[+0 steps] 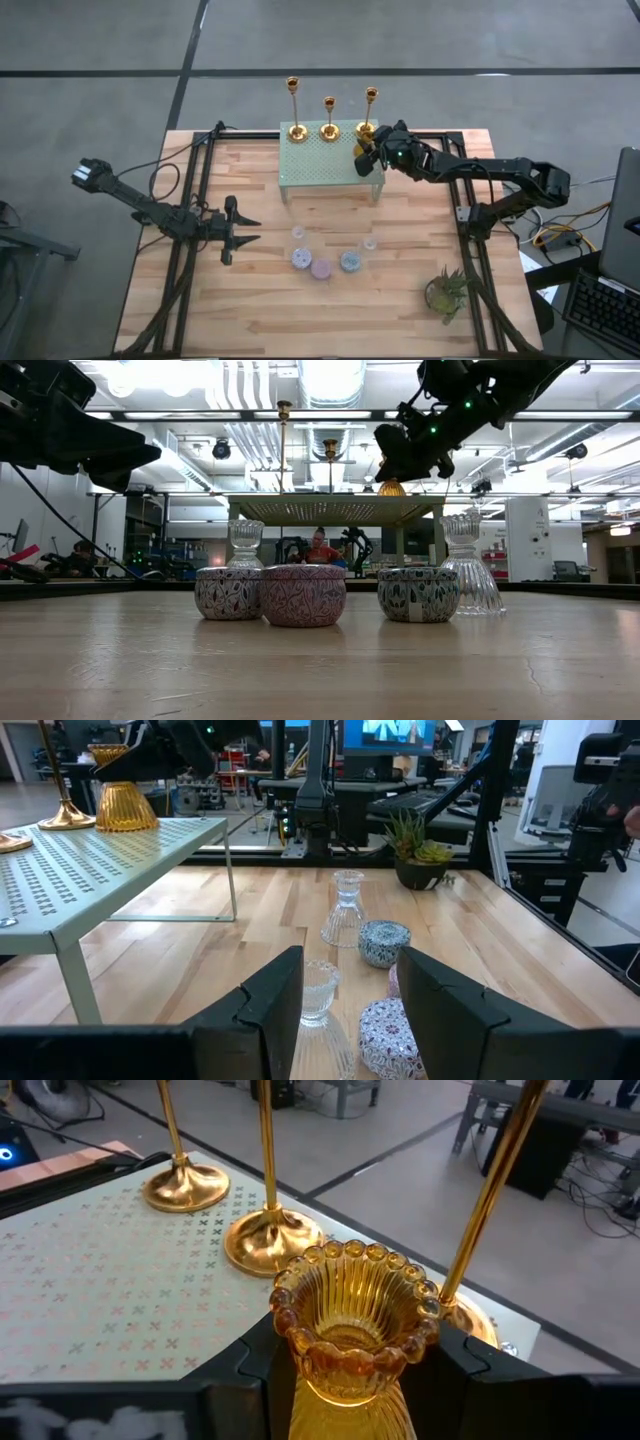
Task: Pick & Place candle stick holders
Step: Put the gold candle holder on the shelf
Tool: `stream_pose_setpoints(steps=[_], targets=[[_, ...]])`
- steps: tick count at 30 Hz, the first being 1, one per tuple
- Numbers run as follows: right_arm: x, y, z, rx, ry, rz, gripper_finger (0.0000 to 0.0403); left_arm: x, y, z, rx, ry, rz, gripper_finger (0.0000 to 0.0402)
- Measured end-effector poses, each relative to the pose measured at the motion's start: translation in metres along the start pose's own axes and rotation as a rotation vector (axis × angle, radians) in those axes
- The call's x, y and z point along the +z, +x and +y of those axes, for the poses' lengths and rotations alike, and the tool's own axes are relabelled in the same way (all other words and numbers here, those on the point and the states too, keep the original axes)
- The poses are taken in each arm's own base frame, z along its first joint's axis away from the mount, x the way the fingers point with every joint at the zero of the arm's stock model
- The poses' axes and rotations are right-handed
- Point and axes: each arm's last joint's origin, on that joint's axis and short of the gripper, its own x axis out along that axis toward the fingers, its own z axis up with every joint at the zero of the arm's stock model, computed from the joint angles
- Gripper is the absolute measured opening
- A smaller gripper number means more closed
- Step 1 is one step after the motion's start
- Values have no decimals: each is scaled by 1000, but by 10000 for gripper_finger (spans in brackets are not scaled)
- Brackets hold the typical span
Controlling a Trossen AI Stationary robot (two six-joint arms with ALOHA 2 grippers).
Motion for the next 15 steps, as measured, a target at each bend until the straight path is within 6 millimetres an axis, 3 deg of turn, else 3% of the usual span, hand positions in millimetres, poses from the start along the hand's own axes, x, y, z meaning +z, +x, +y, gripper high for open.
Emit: stream_pose_setpoints(steps=[15], targets=[[0,2,-4,-11,-14,0,131,0,0,0,0,0,0,168]])
